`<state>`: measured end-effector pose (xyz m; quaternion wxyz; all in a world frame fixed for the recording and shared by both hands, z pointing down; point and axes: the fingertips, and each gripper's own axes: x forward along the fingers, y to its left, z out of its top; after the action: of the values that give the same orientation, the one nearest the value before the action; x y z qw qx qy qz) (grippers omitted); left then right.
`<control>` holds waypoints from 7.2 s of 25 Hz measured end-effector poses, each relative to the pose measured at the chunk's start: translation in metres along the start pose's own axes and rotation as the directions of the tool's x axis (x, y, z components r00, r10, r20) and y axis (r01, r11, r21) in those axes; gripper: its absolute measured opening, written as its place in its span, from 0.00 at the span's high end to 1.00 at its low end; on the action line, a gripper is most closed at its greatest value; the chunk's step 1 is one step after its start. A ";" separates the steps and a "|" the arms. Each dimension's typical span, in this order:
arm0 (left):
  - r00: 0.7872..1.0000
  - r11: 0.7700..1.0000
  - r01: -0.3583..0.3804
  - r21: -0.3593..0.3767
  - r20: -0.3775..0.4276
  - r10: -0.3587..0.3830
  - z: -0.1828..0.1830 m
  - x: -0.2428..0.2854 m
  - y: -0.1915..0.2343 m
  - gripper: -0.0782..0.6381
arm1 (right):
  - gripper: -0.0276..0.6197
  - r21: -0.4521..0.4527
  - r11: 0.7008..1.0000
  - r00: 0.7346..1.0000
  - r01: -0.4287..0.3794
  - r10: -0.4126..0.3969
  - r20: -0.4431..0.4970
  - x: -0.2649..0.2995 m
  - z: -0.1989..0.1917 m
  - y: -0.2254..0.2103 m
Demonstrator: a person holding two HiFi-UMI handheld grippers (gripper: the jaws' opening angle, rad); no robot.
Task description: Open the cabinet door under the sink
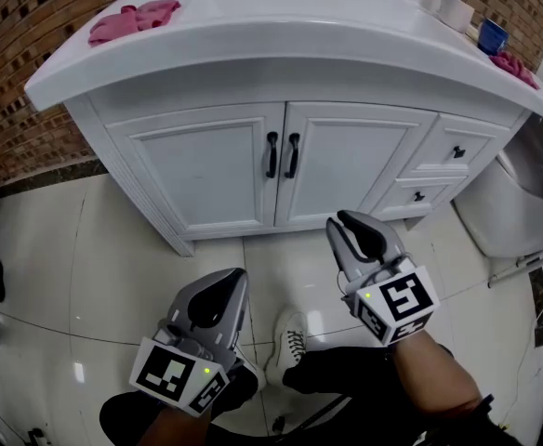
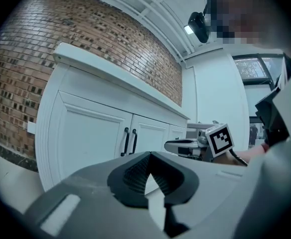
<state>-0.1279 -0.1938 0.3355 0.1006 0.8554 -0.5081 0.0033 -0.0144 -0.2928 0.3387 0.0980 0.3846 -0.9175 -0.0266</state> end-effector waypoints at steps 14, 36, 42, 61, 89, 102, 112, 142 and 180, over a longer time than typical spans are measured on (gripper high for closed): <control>0.999 1.000 -0.007 -0.023 -0.045 0.006 -0.019 0.034 0.039 0.88 | 0.85 -0.013 1.000 1.000 -0.005 0.005 0.011 0.090 -0.010 -0.017; 0.998 0.999 0.032 -0.038 -0.048 -0.033 -0.027 0.054 0.056 0.88 | 0.83 0.073 0.997 0.998 0.021 -0.026 0.065 0.126 -0.005 -0.028; 0.999 0.999 0.024 -0.041 -0.047 -0.025 -0.026 0.051 0.059 0.88 | 0.83 0.040 0.999 0.997 0.023 -0.026 0.073 0.136 0.001 -0.025; 0.997 0.998 0.043 -0.053 -0.066 -0.047 -0.033 0.039 0.028 0.88 | 0.88 0.114 0.993 1.000 -0.015 0.012 0.029 0.112 -0.008 -0.017; 1.000 0.999 0.011 -0.033 -0.023 -0.012 -0.015 -0.030 -0.059 0.88 | 0.88 0.147 0.989 0.999 -0.024 0.028 -0.022 -0.014 -0.032 0.001; 0.996 0.996 0.084 -0.037 -0.034 -0.085 -0.026 -0.032 -0.117 0.88 | 0.89 0.154 0.988 0.999 0.022 -0.018 -0.030 -0.070 -0.045 -0.015; 0.990 0.990 0.140 -0.025 -0.029 -0.141 -0.025 -0.034 -0.156 0.88 | 0.89 0.171 0.980 0.994 0.102 -0.094 -0.053 -0.120 -0.059 -0.042; 0.979 0.979 0.204 -0.030 -0.020 -0.204 -0.029 -0.029 -0.187 0.88 | 0.91 0.112 0.896 0.900 0.430 -0.414 -0.140 -0.214 -0.091 -0.152; 0.992 0.992 0.120 -0.037 0.052 -0.118 -0.034 -0.144 -0.168 0.88 | 0.95 0.259 0.962 0.996 0.088 -0.090 -0.004 -0.306 -0.029 0.094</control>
<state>-0.0477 0.0148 0.3247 0.1050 0.8818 -0.4586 -0.0344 0.1351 -0.0083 0.3298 0.0423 0.4347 -0.8953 0.0878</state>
